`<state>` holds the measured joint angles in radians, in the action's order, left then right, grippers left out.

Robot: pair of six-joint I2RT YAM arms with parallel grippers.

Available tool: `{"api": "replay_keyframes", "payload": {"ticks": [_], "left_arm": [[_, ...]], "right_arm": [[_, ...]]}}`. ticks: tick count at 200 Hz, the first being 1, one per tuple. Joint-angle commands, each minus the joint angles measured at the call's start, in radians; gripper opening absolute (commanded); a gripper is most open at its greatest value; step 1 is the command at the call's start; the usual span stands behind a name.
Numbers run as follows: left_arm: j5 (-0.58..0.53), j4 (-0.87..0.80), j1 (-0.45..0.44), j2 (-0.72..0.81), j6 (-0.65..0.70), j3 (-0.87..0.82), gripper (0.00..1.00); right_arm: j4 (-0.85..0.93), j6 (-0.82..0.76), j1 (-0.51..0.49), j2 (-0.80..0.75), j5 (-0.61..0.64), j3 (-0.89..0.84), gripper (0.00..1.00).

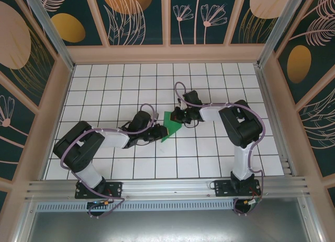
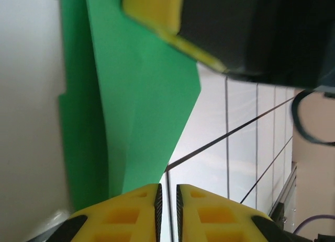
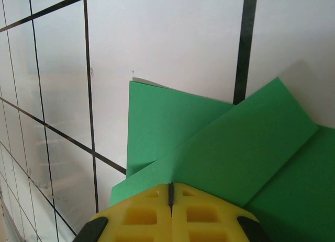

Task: Fold a paper plane with a square sheet of paper (pick it up from the middle)
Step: Fourth fold the wing at the center of the table.

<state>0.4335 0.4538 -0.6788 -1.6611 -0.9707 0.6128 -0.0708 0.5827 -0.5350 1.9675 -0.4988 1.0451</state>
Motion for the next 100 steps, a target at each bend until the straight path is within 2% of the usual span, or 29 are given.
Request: {"api": "replay_keyframes", "payload": {"ticks": [1,100], "left_arm": [[-0.013,-0.033,0.010,-0.003,0.021,0.030,0.19],[0.039,0.012,0.003,-0.085,-0.020,-0.021,0.18]], "right_arm": [[0.089,-0.021,-0.006,0.078,0.111,-0.022,0.01],[0.088,-0.020,-0.006,0.082,0.108,-0.025,0.01]]}}
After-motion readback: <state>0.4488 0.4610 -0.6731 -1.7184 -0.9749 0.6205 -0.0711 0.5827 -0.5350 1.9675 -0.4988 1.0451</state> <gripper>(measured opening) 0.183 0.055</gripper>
